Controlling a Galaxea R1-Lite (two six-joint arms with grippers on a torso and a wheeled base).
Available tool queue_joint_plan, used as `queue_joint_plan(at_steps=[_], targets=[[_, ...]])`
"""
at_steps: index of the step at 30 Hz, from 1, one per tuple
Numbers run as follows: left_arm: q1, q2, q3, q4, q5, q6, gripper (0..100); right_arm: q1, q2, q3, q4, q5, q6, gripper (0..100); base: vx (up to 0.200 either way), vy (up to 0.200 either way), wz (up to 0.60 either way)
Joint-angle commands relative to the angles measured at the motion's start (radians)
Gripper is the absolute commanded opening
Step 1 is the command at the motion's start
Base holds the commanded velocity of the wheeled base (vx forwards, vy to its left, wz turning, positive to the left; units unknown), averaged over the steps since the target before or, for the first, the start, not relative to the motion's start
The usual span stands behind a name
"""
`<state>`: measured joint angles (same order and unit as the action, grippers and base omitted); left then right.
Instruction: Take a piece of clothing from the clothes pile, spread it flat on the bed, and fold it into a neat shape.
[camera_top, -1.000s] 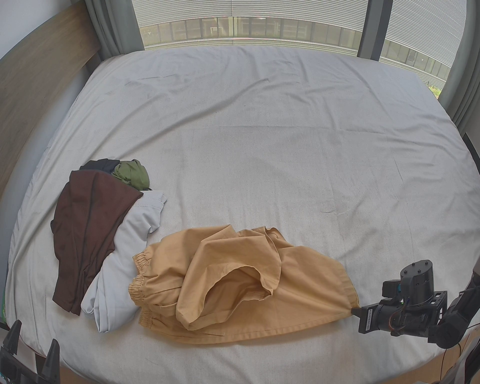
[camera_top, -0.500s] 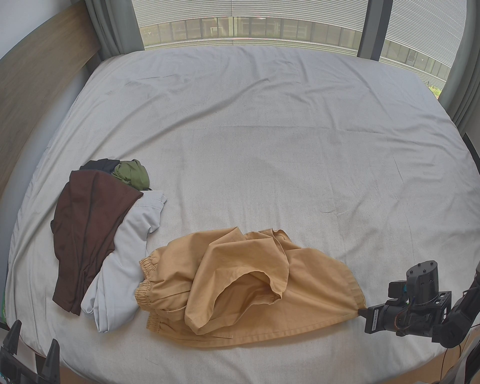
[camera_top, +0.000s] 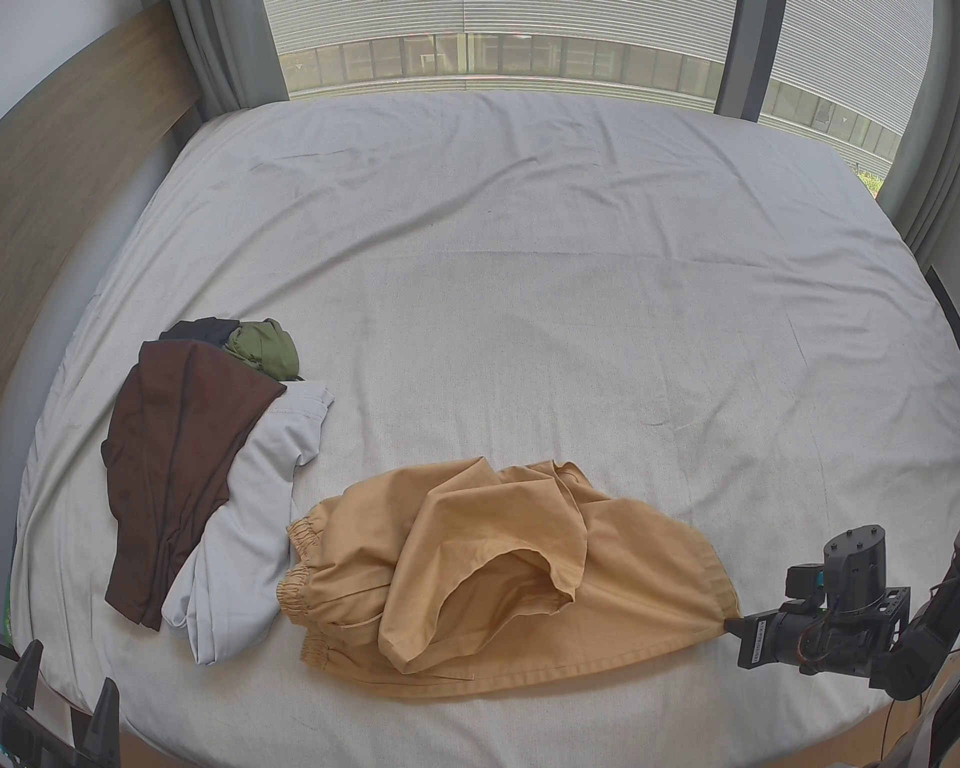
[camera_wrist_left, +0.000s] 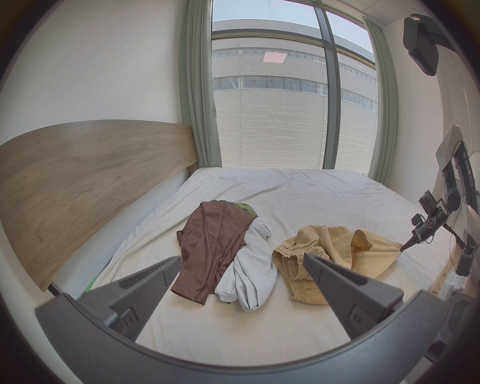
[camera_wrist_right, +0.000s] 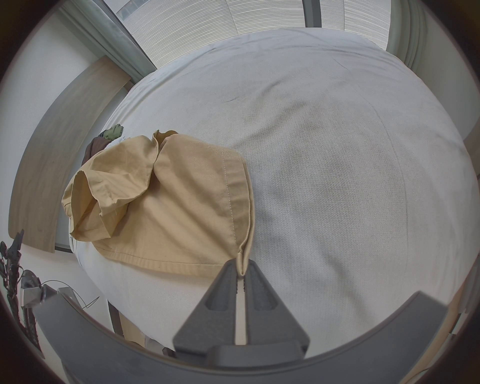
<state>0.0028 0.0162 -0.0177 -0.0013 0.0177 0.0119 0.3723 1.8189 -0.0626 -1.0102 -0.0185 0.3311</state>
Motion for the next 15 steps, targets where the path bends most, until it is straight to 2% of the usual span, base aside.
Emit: queue_joint_plan(at_steps=[1, 14, 15], targets=[[0.000, -0.016, 0.018, 0.000, 0.001, 0.000, 100, -0.003, 0.003, 0.003, -0.001, 0.000, 0.000, 0, 0.000, 0.000, 0.00], [0.000, -0.016, 0.018, 0.000, 0.001, 0.000, 100, 0.008, 0.002, 0.010, -0.004, 0.000, -0.006, 0, 0.000, 0.000, 0.00], [0.000, -0.016, 0.018, 0.000, 0.001, 0.000, 100, 0.010, 0.002, 0.009, -0.013, 0.000, -0.004, 100, 0.000, 0.000, 0.00]])
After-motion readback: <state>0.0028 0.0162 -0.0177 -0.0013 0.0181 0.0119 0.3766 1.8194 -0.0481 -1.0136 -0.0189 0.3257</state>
